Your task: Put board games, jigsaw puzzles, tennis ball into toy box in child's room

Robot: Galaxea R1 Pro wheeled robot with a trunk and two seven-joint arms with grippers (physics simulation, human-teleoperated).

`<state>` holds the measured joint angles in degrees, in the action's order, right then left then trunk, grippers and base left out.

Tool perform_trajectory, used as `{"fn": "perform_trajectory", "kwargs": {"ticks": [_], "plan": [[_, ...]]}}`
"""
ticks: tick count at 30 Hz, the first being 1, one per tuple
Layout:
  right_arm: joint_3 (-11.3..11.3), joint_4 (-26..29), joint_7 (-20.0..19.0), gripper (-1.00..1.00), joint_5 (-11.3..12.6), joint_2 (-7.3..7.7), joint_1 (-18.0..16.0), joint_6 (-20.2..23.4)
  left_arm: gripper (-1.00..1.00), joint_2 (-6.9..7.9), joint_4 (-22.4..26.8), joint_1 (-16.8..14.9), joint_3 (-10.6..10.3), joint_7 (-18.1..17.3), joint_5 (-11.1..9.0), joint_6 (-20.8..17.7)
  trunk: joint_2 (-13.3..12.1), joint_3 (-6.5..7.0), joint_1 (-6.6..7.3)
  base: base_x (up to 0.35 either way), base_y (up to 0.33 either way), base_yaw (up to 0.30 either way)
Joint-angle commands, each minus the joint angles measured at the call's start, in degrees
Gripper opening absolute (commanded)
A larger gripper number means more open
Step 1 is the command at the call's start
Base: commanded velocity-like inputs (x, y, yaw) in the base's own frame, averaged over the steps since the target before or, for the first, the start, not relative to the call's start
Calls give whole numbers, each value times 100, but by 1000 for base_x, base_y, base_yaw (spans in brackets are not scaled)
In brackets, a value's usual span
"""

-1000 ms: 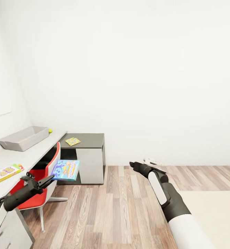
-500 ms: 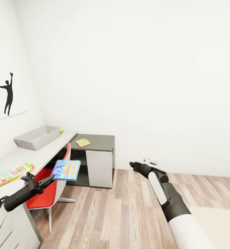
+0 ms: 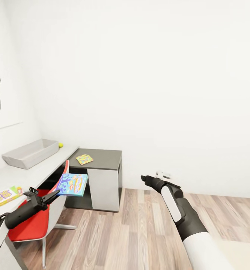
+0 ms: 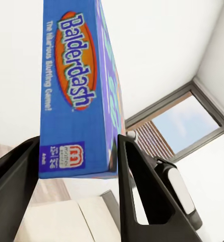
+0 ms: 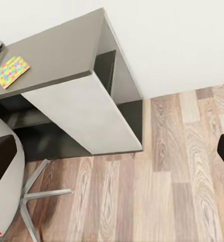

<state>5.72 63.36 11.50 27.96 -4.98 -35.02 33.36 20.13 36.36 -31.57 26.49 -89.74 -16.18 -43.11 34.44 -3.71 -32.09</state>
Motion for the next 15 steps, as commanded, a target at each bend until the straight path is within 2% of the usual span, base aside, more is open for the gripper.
{"fn": "perform_trajectory", "kwargs": {"ticks": [1, 9, 15], "plan": [[10, 13, 54, 100, 60, 0, -5, 23, -100, 0, 2, -6, 6, -26, 1, -51, 9, -11, -5, 298, -145, 0], [14, 43, 57, 100, 60, -5, -5, 73, -100, 7, 2, -6, 14, -26, 1, -32, 9, -11, -5, 298, -141, 0], [10, 38, 54, 100, 60, -3, -5, 52, -100, 8, 2, -6, 14, -26, 1, -26, 9, -11, -5, 296, -9, 0]]}}
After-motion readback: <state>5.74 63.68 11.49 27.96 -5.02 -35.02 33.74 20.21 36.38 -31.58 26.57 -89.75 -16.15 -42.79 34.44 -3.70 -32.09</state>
